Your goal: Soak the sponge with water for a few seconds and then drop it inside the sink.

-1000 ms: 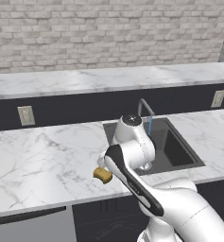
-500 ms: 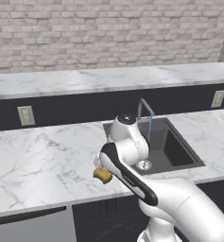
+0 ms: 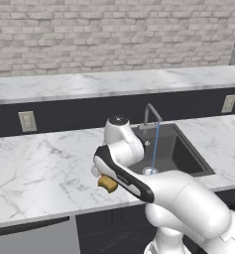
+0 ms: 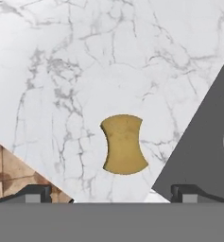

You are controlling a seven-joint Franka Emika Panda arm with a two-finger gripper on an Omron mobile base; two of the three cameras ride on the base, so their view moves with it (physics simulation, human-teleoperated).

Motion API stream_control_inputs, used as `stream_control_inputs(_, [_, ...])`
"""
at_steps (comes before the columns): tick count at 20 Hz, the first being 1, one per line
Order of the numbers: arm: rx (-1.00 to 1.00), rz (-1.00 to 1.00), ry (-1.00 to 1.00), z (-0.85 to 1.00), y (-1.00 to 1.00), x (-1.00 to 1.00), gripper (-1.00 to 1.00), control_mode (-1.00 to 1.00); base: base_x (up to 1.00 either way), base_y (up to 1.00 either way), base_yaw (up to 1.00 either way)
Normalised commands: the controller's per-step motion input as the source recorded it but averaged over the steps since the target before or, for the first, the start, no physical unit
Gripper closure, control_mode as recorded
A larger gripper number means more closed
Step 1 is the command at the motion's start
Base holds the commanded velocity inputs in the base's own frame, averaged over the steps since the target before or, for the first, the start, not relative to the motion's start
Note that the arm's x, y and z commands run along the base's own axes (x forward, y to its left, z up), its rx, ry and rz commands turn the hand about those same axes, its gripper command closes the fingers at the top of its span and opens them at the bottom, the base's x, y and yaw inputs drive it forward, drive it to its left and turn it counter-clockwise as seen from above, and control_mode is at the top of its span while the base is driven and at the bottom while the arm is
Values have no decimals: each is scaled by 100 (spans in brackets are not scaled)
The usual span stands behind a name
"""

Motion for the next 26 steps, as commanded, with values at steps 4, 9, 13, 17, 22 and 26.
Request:
stream_control_inputs(4, [0,3,0,-25,0,0,-100,-100,0,0,0])
stream_control_inputs(9, [0,3,1,-29,0,0,-100,-100,0,0,0])
stream_control_inputs(13, [0,2,0,-24,0,0,-100,-100,0,0,0])
stream_control_inputs(17, [0,1,0,-24,0,0,-100,-100,0,0,0])
stream_control_inputs(22, [0,0,0,-9,-2,1,-100,-100,0,0,0])
stream_control_inputs(26, [0,0,0,-4,-7,2,-100,-100,0,0,0])
